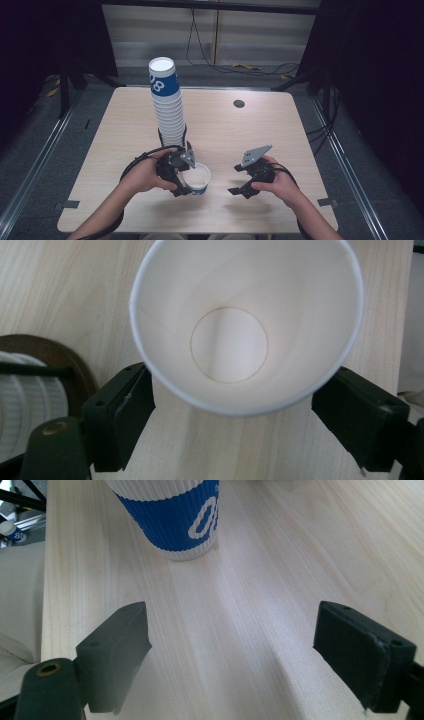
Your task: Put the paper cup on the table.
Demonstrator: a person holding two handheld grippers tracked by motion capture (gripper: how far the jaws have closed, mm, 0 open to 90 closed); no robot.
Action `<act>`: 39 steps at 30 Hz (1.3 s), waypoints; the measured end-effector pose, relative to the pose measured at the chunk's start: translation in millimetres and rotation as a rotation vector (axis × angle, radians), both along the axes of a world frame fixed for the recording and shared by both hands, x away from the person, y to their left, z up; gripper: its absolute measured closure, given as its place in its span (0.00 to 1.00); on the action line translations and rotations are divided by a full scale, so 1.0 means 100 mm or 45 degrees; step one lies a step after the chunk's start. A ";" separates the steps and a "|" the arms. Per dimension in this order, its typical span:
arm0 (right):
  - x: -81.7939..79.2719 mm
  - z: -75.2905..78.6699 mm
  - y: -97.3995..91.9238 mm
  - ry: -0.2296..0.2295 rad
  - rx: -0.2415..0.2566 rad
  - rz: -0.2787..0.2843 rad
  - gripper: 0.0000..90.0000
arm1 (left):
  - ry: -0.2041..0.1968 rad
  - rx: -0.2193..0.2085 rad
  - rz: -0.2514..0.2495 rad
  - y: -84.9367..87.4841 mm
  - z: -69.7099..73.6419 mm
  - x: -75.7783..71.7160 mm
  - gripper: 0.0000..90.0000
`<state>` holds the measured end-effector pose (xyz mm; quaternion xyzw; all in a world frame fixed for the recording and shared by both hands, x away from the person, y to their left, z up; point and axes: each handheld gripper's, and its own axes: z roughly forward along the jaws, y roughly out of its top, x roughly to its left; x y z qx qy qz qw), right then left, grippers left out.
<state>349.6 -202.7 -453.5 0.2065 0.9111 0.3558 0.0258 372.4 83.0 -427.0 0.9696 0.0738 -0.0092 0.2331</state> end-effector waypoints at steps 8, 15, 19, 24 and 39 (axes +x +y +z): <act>-0.02 -0.03 -0.01 -0.011 -0.004 -0.009 0.15 | -0.003 -0.022 0.029 0.25 -0.06 0.01 0.19; -0.07 -0.05 -0.08 -0.032 -0.001 -0.036 0.15 | 0.021 -0.077 0.085 0.43 -0.11 -0.01 0.19; -0.09 -0.08 -0.14 -0.036 -0.006 -0.056 0.15 | 0.013 -0.111 0.120 0.52 -0.13 -0.02 0.19; -0.12 -0.10 -0.23 -0.048 -0.027 -0.085 0.15 | 0.018 -0.138 0.157 0.63 -0.18 -0.03 0.19; -0.19 -0.17 -0.43 -0.049 0.008 -0.165 0.15 | 0.018 -0.214 0.246 0.88 -0.34 -0.05 0.19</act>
